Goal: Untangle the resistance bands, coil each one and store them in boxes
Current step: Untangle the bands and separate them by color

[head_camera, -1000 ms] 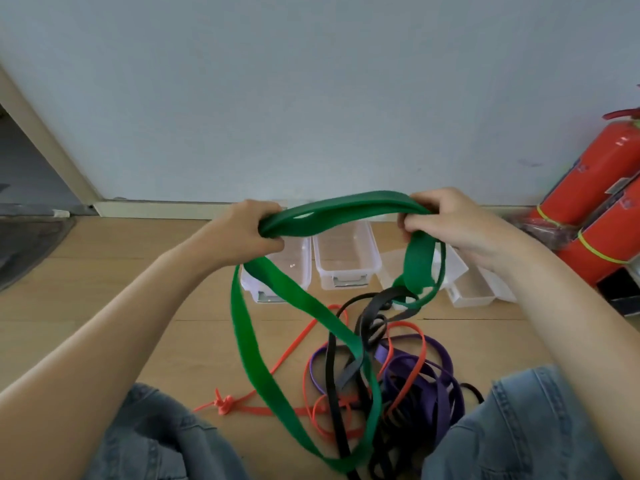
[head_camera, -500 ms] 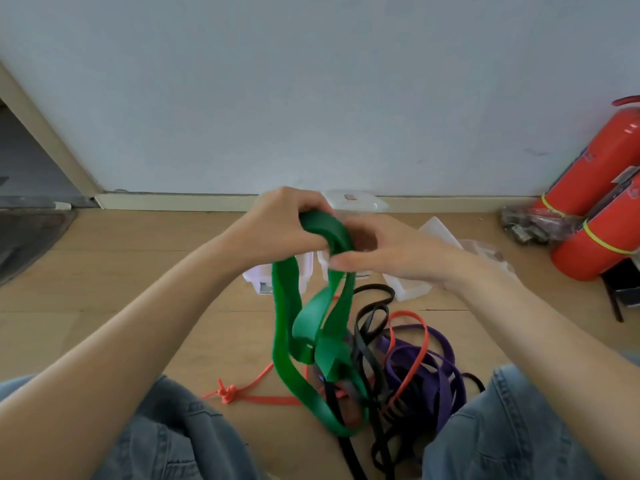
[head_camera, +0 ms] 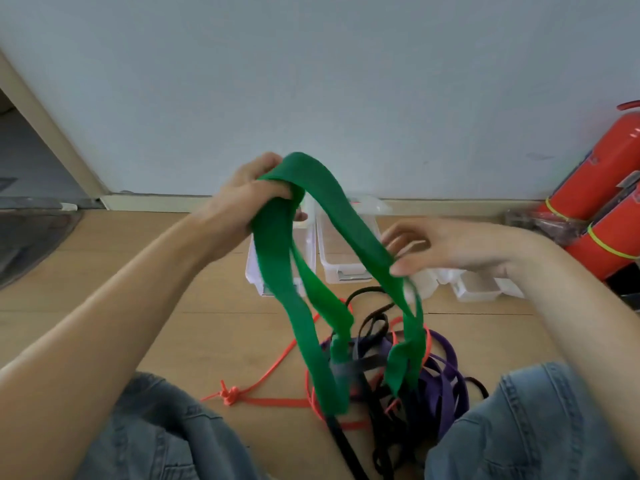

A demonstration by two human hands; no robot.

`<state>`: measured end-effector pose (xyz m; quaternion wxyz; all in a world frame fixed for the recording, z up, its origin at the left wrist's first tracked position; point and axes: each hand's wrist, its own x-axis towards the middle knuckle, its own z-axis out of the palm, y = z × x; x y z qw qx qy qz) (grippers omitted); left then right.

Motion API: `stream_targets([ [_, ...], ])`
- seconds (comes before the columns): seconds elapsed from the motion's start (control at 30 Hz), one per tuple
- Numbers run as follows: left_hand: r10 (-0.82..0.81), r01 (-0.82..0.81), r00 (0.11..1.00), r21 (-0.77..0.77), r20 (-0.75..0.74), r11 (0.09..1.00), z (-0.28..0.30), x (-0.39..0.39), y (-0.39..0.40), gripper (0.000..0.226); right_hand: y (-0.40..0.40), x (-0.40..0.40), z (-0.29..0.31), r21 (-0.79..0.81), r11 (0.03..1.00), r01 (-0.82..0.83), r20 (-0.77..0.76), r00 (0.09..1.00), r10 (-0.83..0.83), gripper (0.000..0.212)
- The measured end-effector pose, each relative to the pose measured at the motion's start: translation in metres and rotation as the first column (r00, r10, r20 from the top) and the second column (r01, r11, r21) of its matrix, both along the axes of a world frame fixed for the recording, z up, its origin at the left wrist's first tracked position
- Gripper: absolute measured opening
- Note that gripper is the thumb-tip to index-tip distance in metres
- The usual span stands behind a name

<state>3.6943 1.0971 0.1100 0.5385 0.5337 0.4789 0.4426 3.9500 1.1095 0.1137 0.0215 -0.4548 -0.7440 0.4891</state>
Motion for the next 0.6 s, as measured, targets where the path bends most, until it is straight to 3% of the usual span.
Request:
stream_targets([
  [0.07, -0.160, 0.162, 0.968, -0.001, -0.193, 0.987, 0.010, 0.015, -0.009, 0.022, -0.008, -0.010, -0.001, -0.051, 0.998, -0.028, -0.116, 0.993, 0.022, 0.063],
  [0.13, -0.240, 0.241, 0.900, -0.044, -0.364, 0.970, 0.011, 0.030, -0.016, 0.029, -0.012, -0.025, -0.010, 0.023, 0.999, -0.036, -0.174, 0.984, 0.039, 0.069],
  [0.2, -0.217, 0.216, 0.893, -0.047, -0.395, 0.975, 0.012, 0.035, -0.015, 0.031, -0.018, -0.037, -0.019, 0.034, 0.999, -0.038, -0.220, 0.975, 0.045, 0.058],
  [0.27, -0.164, 0.173, 0.884, -0.019, -0.437, 0.985, 0.014, 0.026, -0.011, 0.030, -0.019, -0.040, -0.021, -0.025, 0.998, 0.055, -0.359, 0.931, -0.061, 0.049],
  [0.37, -0.025, 0.084, 0.853, 0.091, -0.521, 0.992, 0.013, 0.012, -0.008, 0.025, -0.010, -0.036, -0.015, -0.082, 0.966, 0.246, -0.491, 0.834, -0.254, 0.071],
  [0.47, 0.020, 0.116, 0.774, 0.173, -0.633, 0.978, 0.006, 0.019, -0.009, 0.027, -0.013, -0.048, -0.015, 0.226, 0.956, 0.184, -0.283, 0.952, -0.116, 0.077],
  [0.6, -0.094, 0.267, 0.720, 0.150, -0.687, 0.952, -0.010, 0.033, -0.013, 0.029, -0.019, -0.064, -0.023, 0.421, 0.901, 0.105, -0.128, 0.990, -0.056, 0.043],
])
